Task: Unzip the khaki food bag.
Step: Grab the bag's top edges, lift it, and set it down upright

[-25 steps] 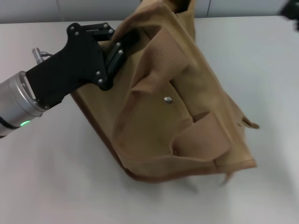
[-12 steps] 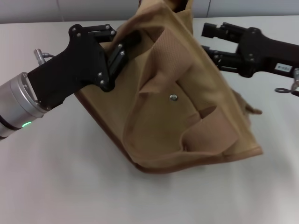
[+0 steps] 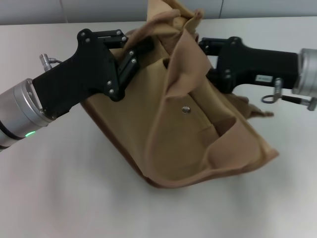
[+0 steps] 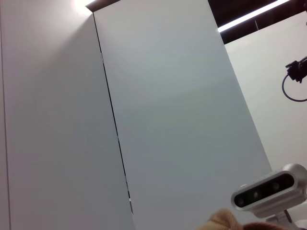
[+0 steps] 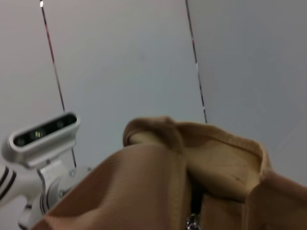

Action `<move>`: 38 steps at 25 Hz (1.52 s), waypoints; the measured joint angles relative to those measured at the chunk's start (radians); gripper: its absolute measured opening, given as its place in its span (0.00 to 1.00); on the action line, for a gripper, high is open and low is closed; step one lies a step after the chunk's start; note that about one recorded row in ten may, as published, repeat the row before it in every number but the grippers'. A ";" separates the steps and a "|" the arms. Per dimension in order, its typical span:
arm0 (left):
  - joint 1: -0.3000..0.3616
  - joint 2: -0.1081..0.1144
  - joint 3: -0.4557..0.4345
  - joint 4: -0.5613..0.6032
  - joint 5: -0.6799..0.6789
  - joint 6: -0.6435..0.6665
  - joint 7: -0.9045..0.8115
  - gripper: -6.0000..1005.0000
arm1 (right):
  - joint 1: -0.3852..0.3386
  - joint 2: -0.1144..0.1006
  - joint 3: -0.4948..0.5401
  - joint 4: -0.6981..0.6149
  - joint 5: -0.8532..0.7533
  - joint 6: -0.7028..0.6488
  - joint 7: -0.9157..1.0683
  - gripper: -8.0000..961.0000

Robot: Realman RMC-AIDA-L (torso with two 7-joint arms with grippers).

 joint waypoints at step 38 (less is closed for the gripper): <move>-0.004 0.001 -0.005 0.008 -0.004 0.012 -0.007 0.07 | -0.186 0.001 -0.073 -0.051 0.185 -0.119 -0.319 0.70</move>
